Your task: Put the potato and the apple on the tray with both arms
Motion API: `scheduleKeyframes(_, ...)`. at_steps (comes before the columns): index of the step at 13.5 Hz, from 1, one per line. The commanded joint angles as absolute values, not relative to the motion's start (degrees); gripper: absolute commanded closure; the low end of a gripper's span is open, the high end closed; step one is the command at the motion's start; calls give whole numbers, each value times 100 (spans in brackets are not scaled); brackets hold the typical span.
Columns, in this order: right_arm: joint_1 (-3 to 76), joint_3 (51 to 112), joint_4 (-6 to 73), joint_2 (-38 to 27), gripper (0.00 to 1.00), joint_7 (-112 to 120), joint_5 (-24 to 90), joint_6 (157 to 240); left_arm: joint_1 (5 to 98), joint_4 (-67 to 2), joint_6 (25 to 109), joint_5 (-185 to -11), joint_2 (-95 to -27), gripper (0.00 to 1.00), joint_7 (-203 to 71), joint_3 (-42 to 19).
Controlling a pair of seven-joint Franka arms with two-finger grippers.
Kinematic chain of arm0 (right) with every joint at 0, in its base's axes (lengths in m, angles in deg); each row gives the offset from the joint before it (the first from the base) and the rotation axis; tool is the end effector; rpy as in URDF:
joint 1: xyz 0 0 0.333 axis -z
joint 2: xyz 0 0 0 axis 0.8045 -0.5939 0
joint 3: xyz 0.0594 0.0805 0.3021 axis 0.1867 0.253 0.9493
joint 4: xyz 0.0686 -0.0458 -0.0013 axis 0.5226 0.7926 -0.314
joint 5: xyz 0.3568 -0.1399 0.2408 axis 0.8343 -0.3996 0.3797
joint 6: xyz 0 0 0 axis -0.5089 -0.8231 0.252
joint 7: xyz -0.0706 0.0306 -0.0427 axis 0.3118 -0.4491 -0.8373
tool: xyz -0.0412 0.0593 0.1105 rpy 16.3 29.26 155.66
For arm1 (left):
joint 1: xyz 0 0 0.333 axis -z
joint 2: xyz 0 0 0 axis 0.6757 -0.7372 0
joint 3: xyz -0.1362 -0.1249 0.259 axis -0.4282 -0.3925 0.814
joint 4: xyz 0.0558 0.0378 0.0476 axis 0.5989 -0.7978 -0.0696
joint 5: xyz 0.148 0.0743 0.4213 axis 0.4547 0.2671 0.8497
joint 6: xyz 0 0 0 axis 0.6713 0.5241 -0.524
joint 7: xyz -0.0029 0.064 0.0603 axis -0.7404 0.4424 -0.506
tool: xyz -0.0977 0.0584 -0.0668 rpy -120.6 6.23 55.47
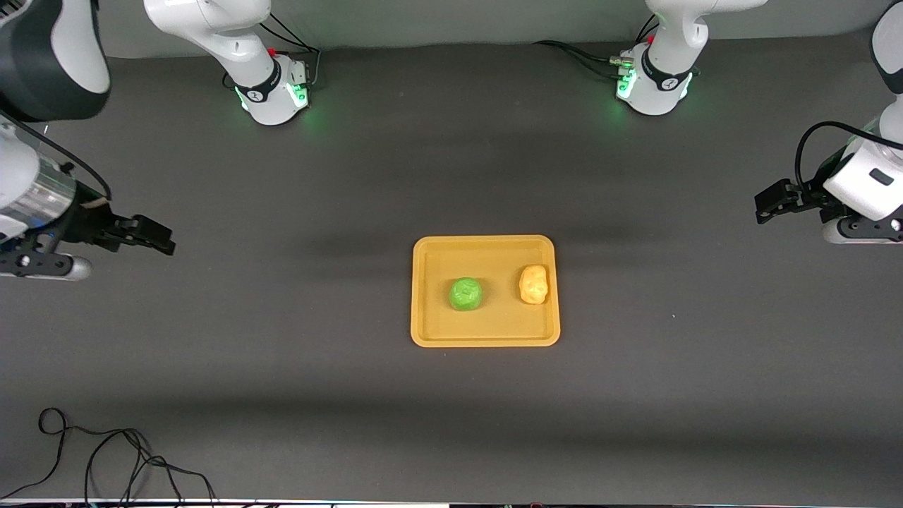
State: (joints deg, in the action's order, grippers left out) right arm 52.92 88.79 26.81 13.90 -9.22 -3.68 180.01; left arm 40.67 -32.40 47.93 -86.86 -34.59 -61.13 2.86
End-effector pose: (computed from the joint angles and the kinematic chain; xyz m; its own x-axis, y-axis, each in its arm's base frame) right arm 0.6466 0.0263 0.5423 0.9943 -0.1064 0.0037 -0.1064 -0.9943 -0.0090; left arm 0.6154 -0.0197 0.5359 0.9997 -0.0198 -0.0148 -0.0203 -0.9992 -0.0355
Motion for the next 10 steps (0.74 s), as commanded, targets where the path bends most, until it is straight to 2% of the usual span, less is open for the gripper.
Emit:
scheduleKeyframes(1, 5952, 9465, 2866, 1560, 0, -743, -457, 17987, 4057, -3355, 4789, -8699, -3349, 0, -6035, 276)
scheduleKeyframes(5, 6068, 9520, 3428, 1964, 0, -751, -448, 18312, 4057, -3364, 4807, -8699, -3349, 0, -6035, 276)
scheduleKeyframes(10, 6016, 9564, 3464, 1982, 0, -830, -501, 18409, 4057, -3372, 4798, -8699, -3349, 0, -6035, 276)
